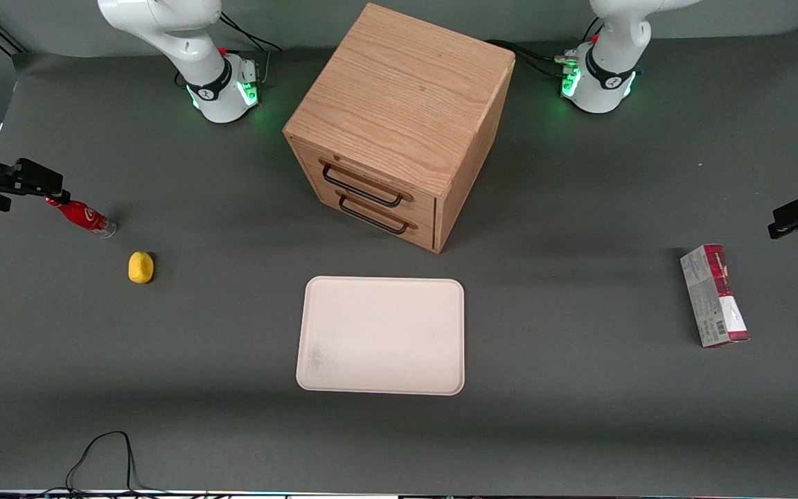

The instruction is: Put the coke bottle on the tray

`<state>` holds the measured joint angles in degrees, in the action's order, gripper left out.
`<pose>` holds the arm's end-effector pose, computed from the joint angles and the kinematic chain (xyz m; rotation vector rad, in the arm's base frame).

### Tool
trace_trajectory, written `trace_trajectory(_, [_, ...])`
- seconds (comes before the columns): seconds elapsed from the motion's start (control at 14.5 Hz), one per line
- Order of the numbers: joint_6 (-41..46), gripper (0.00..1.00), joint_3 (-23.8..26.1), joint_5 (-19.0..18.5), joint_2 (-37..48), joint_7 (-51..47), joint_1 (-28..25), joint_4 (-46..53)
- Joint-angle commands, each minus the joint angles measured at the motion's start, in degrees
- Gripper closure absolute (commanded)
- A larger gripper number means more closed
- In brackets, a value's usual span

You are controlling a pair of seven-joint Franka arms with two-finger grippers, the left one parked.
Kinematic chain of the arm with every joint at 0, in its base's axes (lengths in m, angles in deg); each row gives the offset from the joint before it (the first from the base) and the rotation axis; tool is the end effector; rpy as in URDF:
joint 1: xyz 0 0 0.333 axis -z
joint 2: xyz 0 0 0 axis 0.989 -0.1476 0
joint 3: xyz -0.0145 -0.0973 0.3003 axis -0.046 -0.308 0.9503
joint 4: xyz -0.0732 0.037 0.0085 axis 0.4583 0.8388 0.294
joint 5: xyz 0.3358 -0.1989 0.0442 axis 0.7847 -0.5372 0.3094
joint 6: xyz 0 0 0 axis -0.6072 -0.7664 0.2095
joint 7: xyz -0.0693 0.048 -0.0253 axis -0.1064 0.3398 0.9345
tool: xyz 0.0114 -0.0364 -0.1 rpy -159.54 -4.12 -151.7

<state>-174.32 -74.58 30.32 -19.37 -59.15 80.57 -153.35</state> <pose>0.5523 -0.0282 0.6195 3.1351 0.0974 -0.1098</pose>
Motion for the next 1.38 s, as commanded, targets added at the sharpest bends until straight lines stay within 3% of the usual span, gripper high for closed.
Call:
trace_trajectory(0.0, [0.9, 0.00, -0.4, -0.5, 0.3, -0.9, -0.5, 0.8])
trace_trajectory(0.9, [1.8, 0.00, -0.8, -0.5, 1.0, -1.0, -0.4, -0.3])
trace_trajectory(1.11, [1.9, 0.00, -3.0, -0.8, 2.8, -0.3, -0.4, -1.1])
trace_trajectory(1.31, [3.3, 0.00, -6.6, -3.6, 6.5, 2.4, -0.5, -3.9])
